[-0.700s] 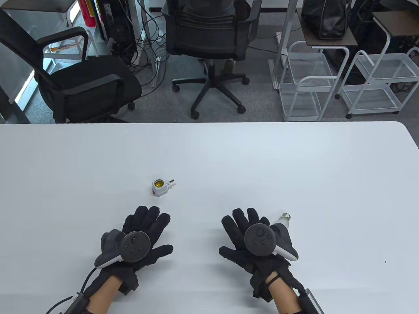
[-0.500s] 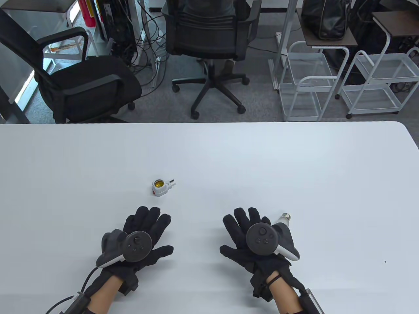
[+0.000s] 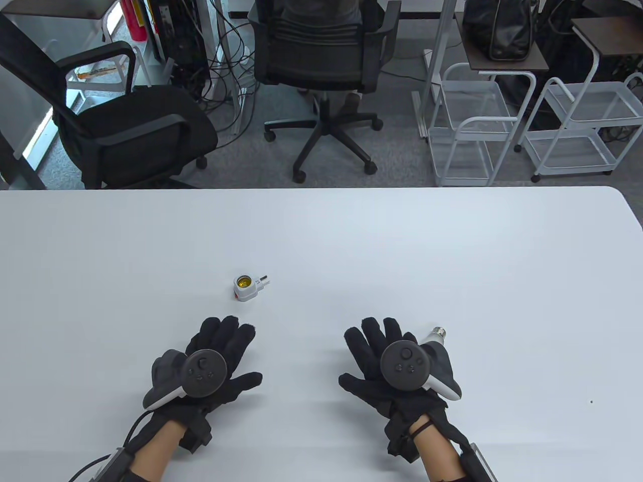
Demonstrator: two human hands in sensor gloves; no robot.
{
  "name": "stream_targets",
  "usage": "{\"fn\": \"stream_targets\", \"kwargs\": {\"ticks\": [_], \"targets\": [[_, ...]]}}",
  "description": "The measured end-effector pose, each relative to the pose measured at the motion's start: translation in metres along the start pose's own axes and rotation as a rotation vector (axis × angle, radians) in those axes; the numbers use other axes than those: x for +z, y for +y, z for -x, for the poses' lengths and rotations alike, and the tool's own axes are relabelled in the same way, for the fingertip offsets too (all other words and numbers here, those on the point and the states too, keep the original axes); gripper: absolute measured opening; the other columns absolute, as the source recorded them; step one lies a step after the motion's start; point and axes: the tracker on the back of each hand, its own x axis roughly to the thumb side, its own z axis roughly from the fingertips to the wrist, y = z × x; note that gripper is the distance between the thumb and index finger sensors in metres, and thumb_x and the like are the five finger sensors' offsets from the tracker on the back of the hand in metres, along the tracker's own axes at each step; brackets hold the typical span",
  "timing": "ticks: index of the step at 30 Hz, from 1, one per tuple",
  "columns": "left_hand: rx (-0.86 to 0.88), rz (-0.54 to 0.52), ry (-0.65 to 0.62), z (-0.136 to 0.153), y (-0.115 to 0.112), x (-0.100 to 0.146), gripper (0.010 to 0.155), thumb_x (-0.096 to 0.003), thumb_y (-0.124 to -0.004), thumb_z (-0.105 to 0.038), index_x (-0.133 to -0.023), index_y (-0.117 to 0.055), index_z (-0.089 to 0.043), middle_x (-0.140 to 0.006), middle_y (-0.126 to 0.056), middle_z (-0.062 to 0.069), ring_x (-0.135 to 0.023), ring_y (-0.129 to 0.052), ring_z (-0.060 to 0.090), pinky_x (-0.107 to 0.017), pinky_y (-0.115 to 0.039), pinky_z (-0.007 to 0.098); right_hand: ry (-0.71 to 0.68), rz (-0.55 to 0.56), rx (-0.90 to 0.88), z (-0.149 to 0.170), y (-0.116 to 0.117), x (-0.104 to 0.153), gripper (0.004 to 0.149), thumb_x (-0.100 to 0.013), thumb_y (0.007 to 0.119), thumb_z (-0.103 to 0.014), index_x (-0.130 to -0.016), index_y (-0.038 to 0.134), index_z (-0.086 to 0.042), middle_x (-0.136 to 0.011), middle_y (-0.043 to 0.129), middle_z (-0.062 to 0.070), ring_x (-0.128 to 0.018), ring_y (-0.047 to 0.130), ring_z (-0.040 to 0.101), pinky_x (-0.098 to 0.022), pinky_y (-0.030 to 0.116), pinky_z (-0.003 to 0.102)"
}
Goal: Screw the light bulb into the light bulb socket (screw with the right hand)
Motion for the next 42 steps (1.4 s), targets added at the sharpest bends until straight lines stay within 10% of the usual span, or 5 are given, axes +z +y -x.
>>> {"fn": "stream_targets", "kwargs": {"ticks": [14,27,42], "targets": [[0.276,-0.042,0.314,0.052,0.037,-0.079,0.098,-0.0469,-0.073,-0.069,-0.120,-0.020,-0.029,-0.130,-0.021,0.015,-0.116,-0.017,0.048,-0.081,-0.036,0.063,-0.031,0.065,-0.059,0.001,-0.008,0.004,0.071,-0.060,0.065,-0.040,-0.107,0.018,-0.014,-0.108,0.003,0.026,-0.086,-0.010,0.059,-0.049,0.000,0.078],[0.123,0.192,0.555,0.075,-0.001,-0.154,0.098,-0.0443,-0.082,-0.063,-0.119,-0.027,-0.032,-0.130,-0.017,0.007,-0.116,-0.006,0.041,-0.085,-0.024,0.056,-0.042,0.083,-0.071,0.000,-0.012,0.007,0.071,-0.060,0.065,-0.040,-0.107,0.018,-0.014,-0.108,0.003,0.027,-0.086,-0.010,0.059,-0.049,0.000,0.078],[0.056,0.056,0.563,0.070,-0.015,-0.149,0.073,-0.0462,-0.083,-0.060,-0.110,-0.059,-0.033,-0.125,-0.051,0.008,-0.114,-0.038,0.043,-0.081,-0.039,0.058,-0.065,0.093,-0.089,0.000,-0.013,0.008,0.071,-0.061,0.064,-0.040,-0.107,0.018,-0.014,-0.108,0.003,0.027,-0.086,-0.010,0.059,-0.049,0.000,0.078]]}}
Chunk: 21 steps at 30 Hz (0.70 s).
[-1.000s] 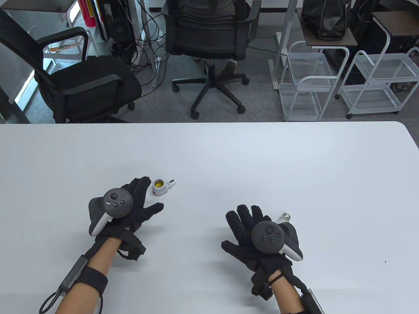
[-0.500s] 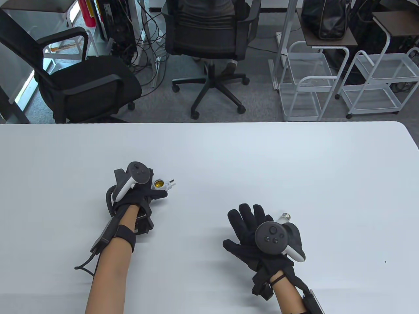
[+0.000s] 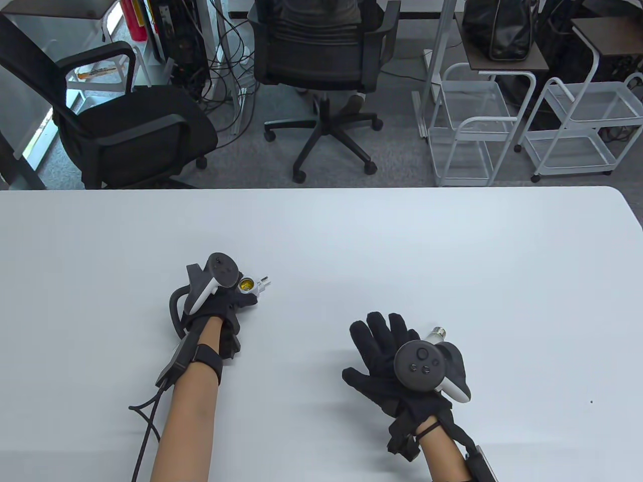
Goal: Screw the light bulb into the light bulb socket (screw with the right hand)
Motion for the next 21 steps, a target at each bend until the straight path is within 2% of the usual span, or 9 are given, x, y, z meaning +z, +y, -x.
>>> {"fn": "stream_targets", "kwargs": {"ticks": [5,8,12,15,17,21], "targets": [[0.109,-0.054,-0.081,0.003,0.003,0.014,0.074,-0.0461,-0.083,-0.061,-0.109,-0.059,-0.028,-0.119,-0.064,0.008,-0.111,-0.050,0.044,-0.078,-0.046,0.061,-0.002,0.016,-0.008,0.001,-0.002,0.001,0.071,-0.061,0.064,-0.040,-0.107,0.018,-0.014,-0.108,0.003,0.027,-0.086,-0.010,0.059,-0.049,0.000,0.078],[0.184,-0.086,-0.157,0.005,0.011,0.025,0.075,-0.0460,-0.084,-0.060,-0.108,-0.060,-0.026,-0.114,-0.072,0.008,-0.106,-0.064,0.044,-0.074,-0.053,0.064,0.001,0.016,-0.009,0.001,-0.002,0.002,0.071,-0.061,0.064,-0.040,-0.107,0.018,-0.014,-0.108,0.003,0.027,-0.086,-0.010,0.059,-0.049,0.000,0.078],[0.267,-0.116,-0.265,0.009,0.027,0.048,0.075,-0.0460,-0.085,-0.059,-0.107,-0.059,-0.024,-0.107,-0.081,0.008,-0.100,-0.075,0.041,-0.071,-0.060,0.061,0.000,0.016,-0.006,0.001,-0.002,0.002,0.071,-0.061,0.064,-0.040,-0.108,0.018,-0.014,-0.108,0.003,0.027,-0.086,-0.010,0.059,-0.049,0.000,0.078],[0.339,-0.116,-0.330,0.013,0.034,0.069,0.076,-0.0454,-0.086,-0.058,-0.106,-0.060,-0.022,-0.104,-0.082,0.009,-0.099,-0.076,0.040,-0.071,-0.061,0.060,-0.004,0.013,-0.002,0.000,-0.002,0.001,0.071,-0.061,0.064,-0.040,-0.108,0.019,-0.013,-0.108,0.004,0.027,-0.086,-0.010,0.059,-0.049,0.000,0.078],[0.369,-0.059,-0.385,0.014,0.034,0.084,0.076,-0.0449,-0.088,-0.057,-0.105,-0.062,-0.019,-0.102,-0.084,0.010,-0.097,-0.078,0.040,-0.070,-0.061,0.060,-0.001,0.008,0.002,0.000,-0.002,0.001,0.071,-0.061,0.064,-0.040,-0.108,0.019,-0.013,-0.108,0.004,0.027,-0.086,-0.010,0.059,-0.049,0.000,0.078],[0.304,-0.027,-0.487,0.015,0.031,0.117,0.076,-0.0453,-0.088,-0.058,-0.105,-0.063,-0.019,-0.100,-0.085,0.010,-0.095,-0.080,0.039,-0.070,-0.062,0.059,0.007,0.021,0.006,0.000,-0.001,0.001,0.070,-0.061,0.064,-0.040,-0.108,0.020,-0.012,-0.108,0.004,0.028,-0.086,-0.009,0.060,-0.049,0.000,0.077]]}}
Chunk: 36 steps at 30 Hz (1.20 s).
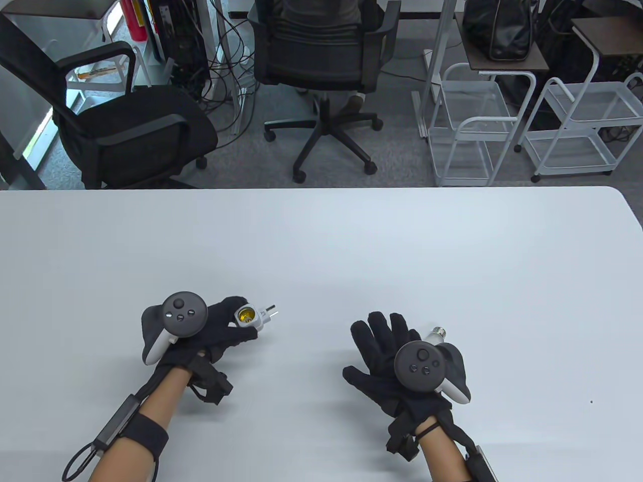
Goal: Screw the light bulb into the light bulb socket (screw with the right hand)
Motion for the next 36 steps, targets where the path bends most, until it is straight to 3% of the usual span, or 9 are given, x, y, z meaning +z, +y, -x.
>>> {"fn": "stream_targets", "kwargs": {"ticks": [8,17,21,23,26,30,34,36], "targets": [[0.070,0.048,-0.162,-0.022,-0.019,0.045,0.075,-0.0452,-0.089,-0.058,-0.104,-0.065,-0.017,-0.097,-0.087,0.011,-0.091,-0.082,0.036,-0.070,-0.063,0.058,0.035,-0.003,0.027,0.002,-0.001,-0.002,0.070,-0.061,0.064,-0.039,-0.108,0.020,-0.013,-0.108,0.004,0.027,-0.086,-0.011,0.059,-0.049,-0.001,0.077],[0.062,0.004,-0.191,-0.016,-0.015,0.050,0.076,-0.0446,-0.090,-0.056,-0.105,-0.064,-0.016,-0.094,-0.086,0.013,-0.087,-0.083,0.035,-0.068,-0.064,0.058,0.122,0.087,0.059,0.006,-0.017,0.001,0.069,-0.060,0.065,-0.038,-0.108,0.020,-0.015,-0.109,0.003,0.026,-0.087,-0.011,0.058,-0.050,-0.002,0.077],[0.098,0.003,-0.165,-0.008,-0.015,0.051,0.077,-0.0446,-0.091,-0.055,-0.105,-0.064,-0.016,-0.092,-0.086,0.013,-0.084,-0.083,0.035,-0.068,-0.063,0.058,0.203,0.180,0.108,0.003,-0.037,0.006,0.064,-0.060,0.064,-0.027,-0.109,0.024,-0.018,-0.109,0.003,0.025,-0.087,-0.014,0.056,-0.050,-0.005,0.076],[0.099,-0.003,-0.164,-0.007,-0.014,0.050,0.077,-0.0446,-0.091,-0.055,-0.105,-0.064,-0.016,-0.092,-0.086,0.012,-0.085,-0.082,0.035,-0.068,-0.063,0.058,0.277,0.265,0.227,0.000,-0.043,0.008,0.062,-0.058,0.064,-0.021,-0.108,0.028,-0.017,-0.109,0.005,0.025,-0.087,-0.013,0.056,-0.051,-0.004,0.076],[0.087,-0.007,-0.172,-0.009,-0.014,0.050,0.077,-0.0449,-0.091,-0.055,-0.106,-0.063,-0.016,-0.093,-0.085,0.012,-0.085,-0.081,0.034,-0.069,-0.062,0.058,0.415,0.125,0.446,0.003,-0.037,0.006,0.065,-0.057,0.065,-0.020,-0.108,0.025,-0.022,-0.110,0.003,0.023,-0.088,-0.013,0.056,-0.051,-0.004,0.077],[0.063,0.008,-0.200,-0.013,-0.016,0.051,0.077,-0.0448,-0.091,-0.054,-0.106,-0.064,-0.015,-0.093,-0.085,0.013,-0.085,-0.082,0.035,-0.069,-0.062,0.058,0.559,-0.136,0.707,0.019,-0.007,-0.002,0.070,-0.056,0.071,-0.021,-0.105,0.021,-0.030,-0.110,0.000,0.018,-0.089,-0.009,0.059,-0.053,0.001,0.079],[0.044,0.013,-0.211,-0.013,-0.016,0.052,0.077,-0.0447,-0.091,-0.054,-0.106,-0.064,-0.015,-0.093,-0.086,0.012,-0.085,-0.082,0.035,-0.069,-0.062,0.058,0.686,-0.322,0.899,0.042,0.015,-0.010,0.077,-0.052,0.078,-0.020,-0.102,0.021,-0.032,-0.105,-0.001,0.019,-0.096,0.016,0.058,-0.058,0.014,0.080],[0.051,0.021,-0.209,-0.011,-0.016,0.052,0.077,-0.0448,-0.091,-0.054,-0.106,-0.064,-0.016,-0.093,-0.086,0.012,-0.086,-0.082,0.035,-0.069,-0.062,0.058,0.715,-0.318,0.926,0.049,0.019,-0.012,0.078,-0.052,0.079,-0.020,-0.102,0.021,-0.033,-0.106,0.000,0.019,-0.097,0.023,0.058,-0.060,0.020,0.081]]}}
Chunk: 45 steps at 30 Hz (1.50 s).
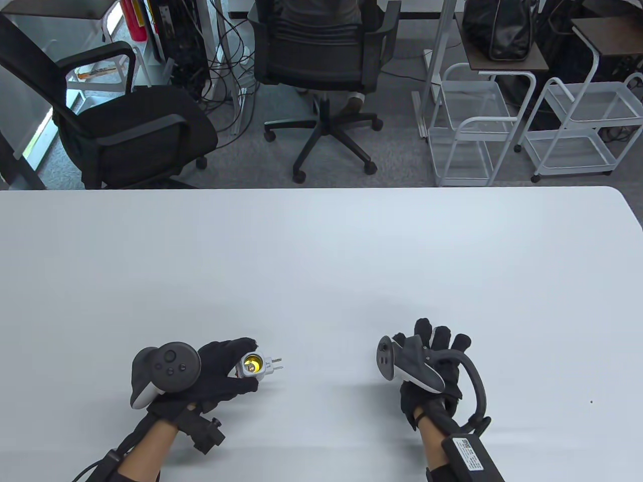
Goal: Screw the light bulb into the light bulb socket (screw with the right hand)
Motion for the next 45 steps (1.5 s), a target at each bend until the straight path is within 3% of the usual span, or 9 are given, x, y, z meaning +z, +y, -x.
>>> {"fn": "stream_targets", "kwargs": {"ticks": [4,7,16,22,28,32,38,45], "targets": [[0.006,0.000,0.009,0.001,0.000,0.000,0.077,-0.0450,-0.091,-0.054,-0.106,-0.064,-0.015,-0.093,-0.085,0.012,-0.086,-0.081,0.034,-0.070,-0.062,0.058,0.018,-0.009,-0.022,-0.001,0.011,-0.008,0.070,-0.052,0.079,-0.019,-0.101,0.032,-0.034,-0.108,0.011,0.018,-0.097,0.047,0.051,-0.063,0.048,0.074],[0.007,0.014,0.000,0.001,0.000,-0.001,0.077,-0.0450,-0.091,-0.054,-0.105,-0.064,-0.014,-0.091,-0.085,0.013,-0.085,-0.081,0.034,-0.070,-0.061,0.059,0.068,0.107,-0.016,-0.001,0.015,-0.010,0.062,-0.050,0.080,-0.020,-0.099,0.043,-0.030,-0.107,0.030,0.021,-0.086,0.061,0.052,-0.060,0.064,0.060],[0.002,0.012,0.013,0.001,-0.004,-0.002,0.077,-0.0453,-0.091,-0.053,-0.106,-0.063,-0.015,-0.093,-0.083,0.012,-0.086,-0.080,0.034,-0.070,-0.061,0.059,0.134,0.191,-0.146,0.012,0.005,-0.006,0.060,-0.051,0.079,-0.024,-0.099,0.043,-0.027,-0.106,0.033,0.023,-0.082,0.065,0.052,-0.058,0.065,0.058],[-0.036,-0.020,0.023,0.002,-0.001,-0.001,0.077,-0.0451,-0.092,-0.052,-0.108,-0.063,-0.018,-0.096,-0.082,0.011,-0.088,-0.080,0.034,-0.070,-0.063,0.058,0.157,0.386,-0.397,0.016,-0.022,0.001,0.059,-0.052,0.078,-0.027,-0.099,0.042,-0.024,-0.103,0.036,0.027,-0.077,0.068,0.054,-0.054,0.067,0.058],[-0.052,0.018,0.027,0.004,-0.007,0.000,0.077,-0.0445,-0.093,-0.051,-0.107,-0.064,-0.017,-0.099,-0.084,0.014,-0.089,-0.082,0.036,-0.068,-0.065,0.059,0.182,0.612,-0.783,0.015,-0.026,0.010,0.060,-0.052,0.077,-0.030,-0.099,0.043,-0.018,-0.098,0.042,0.034,-0.069,0.074,0.054,-0.047,0.071,0.057],[-0.076,0.040,0.037,0.005,-0.011,-0.002,0.076,-0.0446,-0.093,-0.050,-0.106,-0.064,-0.016,-0.097,-0.086,0.013,-0.087,-0.086,0.036,-0.067,-0.067,0.058,0.039,0.636,-0.987,0.012,-0.021,0.015,0.060,-0.052,0.076,-0.031,-0.099,0.042,-0.018,-0.098,0.042,0.033,-0.070,0.074,0.053,-0.048,0.070,0.057],[-0.112,0.035,0.039,0.003,-0.011,-0.002,0.077,-0.0454,-0.093,-0.049,-0.107,-0.062,-0.015,-0.097,-0.085,0.014,-0.087,-0.083,0.036,-0.068,-0.065,0.058,-0.280,0.631,-1.277,-0.002,-0.028,0.022,0.059,-0.053,0.076,-0.029,-0.100,0.043,-0.014,-0.096,0.042,0.037,-0.067,0.073,0.056,-0.045,0.068,0.060],[-0.194,0.023,0.031,-0.001,-0.013,-0.002,0.077,-0.0460,-0.092,-0.049,-0.108,-0.060,-0.016,-0.098,-0.083,0.013,-0.089,-0.081,0.035,-0.069,-0.063,0.058,-0.580,0.512,-1.464,-0.032,-0.040,0.038,0.060,-0.054,0.075,-0.030,-0.101,0.042,-0.012,-0.094,0.044,0.039,-0.064,0.075,0.056,-0.043,0.070,0.059]]}}
